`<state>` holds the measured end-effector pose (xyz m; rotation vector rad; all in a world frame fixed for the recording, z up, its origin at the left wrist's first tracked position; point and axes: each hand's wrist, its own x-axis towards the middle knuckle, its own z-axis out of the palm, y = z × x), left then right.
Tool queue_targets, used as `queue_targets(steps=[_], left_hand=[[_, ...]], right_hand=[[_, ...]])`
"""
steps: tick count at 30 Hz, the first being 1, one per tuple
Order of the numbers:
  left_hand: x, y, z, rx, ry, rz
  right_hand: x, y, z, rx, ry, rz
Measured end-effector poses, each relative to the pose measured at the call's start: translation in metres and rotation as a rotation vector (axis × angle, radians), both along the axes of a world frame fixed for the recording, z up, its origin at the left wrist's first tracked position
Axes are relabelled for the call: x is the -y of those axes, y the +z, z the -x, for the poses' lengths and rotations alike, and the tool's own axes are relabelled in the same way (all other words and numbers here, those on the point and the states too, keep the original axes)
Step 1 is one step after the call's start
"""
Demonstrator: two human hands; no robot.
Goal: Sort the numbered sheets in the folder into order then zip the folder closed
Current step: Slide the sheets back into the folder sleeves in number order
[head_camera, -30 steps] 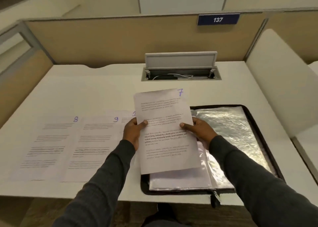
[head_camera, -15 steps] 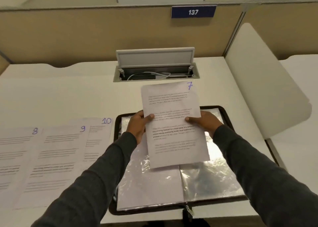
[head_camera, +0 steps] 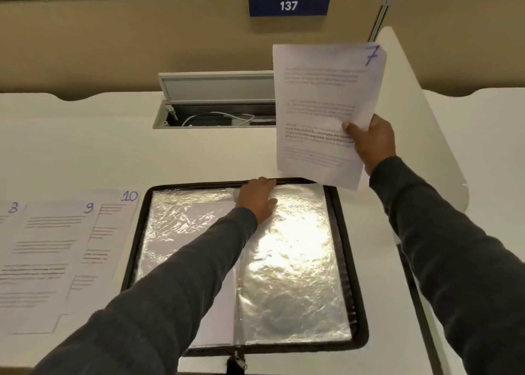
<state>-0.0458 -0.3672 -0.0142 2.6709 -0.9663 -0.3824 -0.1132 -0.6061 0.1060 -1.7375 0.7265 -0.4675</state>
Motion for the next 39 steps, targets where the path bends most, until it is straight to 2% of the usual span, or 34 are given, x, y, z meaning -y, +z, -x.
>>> queue_targets(steps=[4,10,16,20,27,39], left_hand=[[0.018,-0.001,-0.003,0.038,0.029,-0.057],[0.023,0.007,-0.008,0.059,0.025,-0.009],[0.016,0.006,-0.006,0.076,-0.043,0.1],[0.011,0.007,0.0,0.07,0.017,0.198],[0.01,0.006,0.008,0.151,-0.089,0.279],[0.008,0.01,0.011,0.171,-0.027,0.311]], right_hand=[[0.016,-0.001,-0.004,0.112,-0.046,-0.179],[0.021,-0.004,-0.009,0.22,-0.066,-0.412],[0.013,-0.007,-0.02,0.297,-0.084,-0.589],[0.004,-0.008,-0.028,0.325,-0.073,-0.679],[-0.01,-0.016,-0.046,0.316,-0.088,-0.758],[-0.034,-0.05,-0.047,0.175,-0.109,-0.742]])
